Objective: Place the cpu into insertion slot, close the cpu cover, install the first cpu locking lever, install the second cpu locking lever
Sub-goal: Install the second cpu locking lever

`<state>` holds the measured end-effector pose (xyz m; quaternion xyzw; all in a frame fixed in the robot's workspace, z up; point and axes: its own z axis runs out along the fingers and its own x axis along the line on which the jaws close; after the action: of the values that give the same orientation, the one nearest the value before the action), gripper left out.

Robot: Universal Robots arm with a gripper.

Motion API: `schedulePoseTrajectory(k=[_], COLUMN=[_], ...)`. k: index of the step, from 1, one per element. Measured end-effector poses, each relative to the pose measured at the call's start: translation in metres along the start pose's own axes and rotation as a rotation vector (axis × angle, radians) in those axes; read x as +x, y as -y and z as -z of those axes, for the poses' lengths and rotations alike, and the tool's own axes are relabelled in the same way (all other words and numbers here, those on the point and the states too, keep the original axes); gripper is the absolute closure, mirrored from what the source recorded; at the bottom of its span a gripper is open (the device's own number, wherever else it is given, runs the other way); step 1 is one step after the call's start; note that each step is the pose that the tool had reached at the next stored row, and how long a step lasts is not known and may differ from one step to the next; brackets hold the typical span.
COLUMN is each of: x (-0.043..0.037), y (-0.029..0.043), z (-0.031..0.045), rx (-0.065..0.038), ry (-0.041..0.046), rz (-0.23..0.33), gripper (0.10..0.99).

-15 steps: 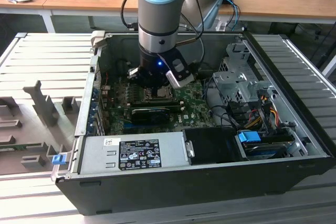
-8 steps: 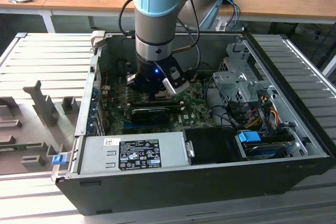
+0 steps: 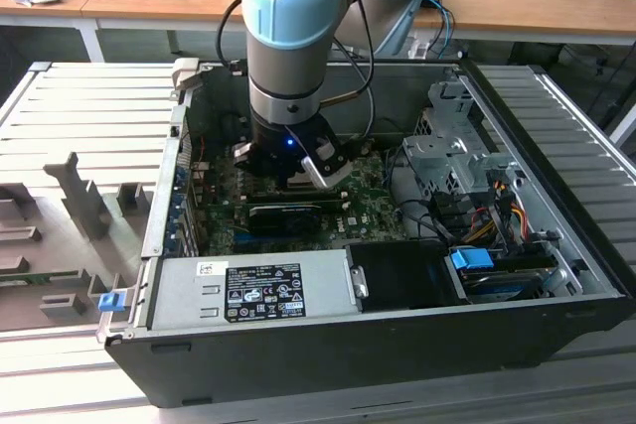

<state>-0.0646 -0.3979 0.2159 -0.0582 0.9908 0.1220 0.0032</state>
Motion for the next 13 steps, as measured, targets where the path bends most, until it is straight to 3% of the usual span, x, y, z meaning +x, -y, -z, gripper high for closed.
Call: schedulePoseTrajectory(k=[8, 9, 11, 13], x=[0.0059, 0.0065, 0.0069, 0.007], y=[0.0025, 0.0026, 0.0031, 0.0038], z=[0.0001, -0.0002, -0.0023, -0.0047], rx=[-0.012, -0.016, -0.034, -0.042], ry=[0.0028, 0.0032, 0.0054, 0.0064], rz=[-0.005, -0.005, -0.005, -0.005], gripper=[0.98, 0.98, 0.98, 0.98])
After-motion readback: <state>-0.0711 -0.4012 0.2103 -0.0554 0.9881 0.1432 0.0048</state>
